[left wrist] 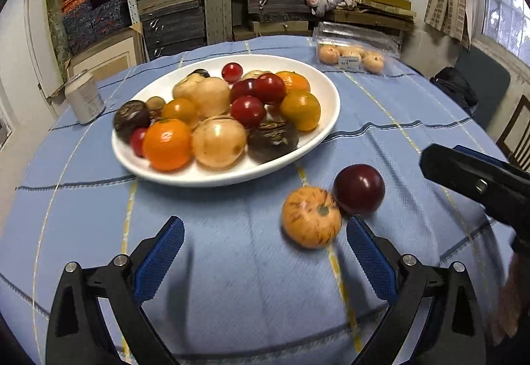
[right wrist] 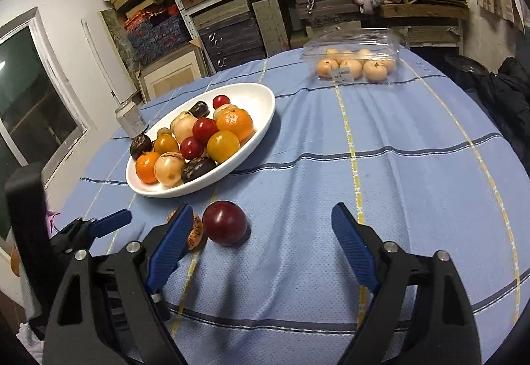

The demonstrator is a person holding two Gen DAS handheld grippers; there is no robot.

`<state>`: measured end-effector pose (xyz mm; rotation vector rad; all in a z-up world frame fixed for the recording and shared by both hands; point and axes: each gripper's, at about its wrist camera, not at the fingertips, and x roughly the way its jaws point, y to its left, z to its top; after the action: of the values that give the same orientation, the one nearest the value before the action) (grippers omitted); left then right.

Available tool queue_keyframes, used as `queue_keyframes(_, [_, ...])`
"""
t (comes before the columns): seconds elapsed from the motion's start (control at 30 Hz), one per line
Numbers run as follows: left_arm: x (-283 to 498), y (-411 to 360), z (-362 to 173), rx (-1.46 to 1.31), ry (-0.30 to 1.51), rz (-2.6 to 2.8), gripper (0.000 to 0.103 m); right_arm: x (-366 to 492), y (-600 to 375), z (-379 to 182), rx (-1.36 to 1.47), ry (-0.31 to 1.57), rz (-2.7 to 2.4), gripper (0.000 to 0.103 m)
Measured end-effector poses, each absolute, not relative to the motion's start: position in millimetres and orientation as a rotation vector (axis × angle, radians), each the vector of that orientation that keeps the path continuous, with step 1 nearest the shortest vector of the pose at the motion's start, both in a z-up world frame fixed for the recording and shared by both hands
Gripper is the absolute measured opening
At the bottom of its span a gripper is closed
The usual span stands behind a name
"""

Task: Organize fruits
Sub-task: 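Grasp the striped pumpkin-shaped fruit with the left tool, then grasp the dark red plum with the right tool while the left tool holds its fruit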

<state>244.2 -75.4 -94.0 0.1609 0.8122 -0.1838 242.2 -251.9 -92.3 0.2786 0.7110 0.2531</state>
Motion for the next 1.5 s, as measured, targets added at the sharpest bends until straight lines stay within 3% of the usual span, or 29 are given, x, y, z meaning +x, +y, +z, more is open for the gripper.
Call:
queue_keyframes(0.27, [265,-73,-101,0.106,0.869,-0.158,0.099,243,-252,-93,0.275,0.715,0.245,0.083])
queue_keyframes(0.33, [266,-68,-101,0.075,0.875,-0.176,0.092,244,-252,-93,0.279,0.714,0.242,0.083])
queue_keyframes(0.4, [266,-65,-103,0.081,0.888,-0.185,0.073,244,-253,-94,0.279,0.716,0.241,0.083])
queue_keyframes(0.47, [266,-62,-102,0.073,0.881,-0.186,0.067,244,-252,-95,0.278,0.721,0.242,0.083])
queue_keyframes(0.6, [263,-63,-101,0.084,0.869,-0.199,0.061,244,-250,-97,0.270,0.731,0.243,0.083])
queue_keyframes(0.83, [270,-64,-100,0.087,0.857,-0.193,0.061,246,-242,-102,0.228,0.748,0.249,0.083])
queue_keyframes(0.9, [272,-63,-102,0.078,0.872,-0.210,0.046,246,-240,-102,0.218,0.749,0.249,0.083])
queue_keyframes(0.97, [271,-62,-102,0.080,0.872,-0.212,0.041,246,-242,-102,0.222,0.748,0.245,0.083])
queue_keyframes(1.23, [249,-49,-99,0.118,0.861,-0.206,0.041,247,-246,-103,0.245,0.750,0.256,0.083])
queue_keyframes(1.5, [214,6,-85,0.084,0.809,-0.103,0.041,243,-203,-110,0.040,0.751,0.299,0.083])
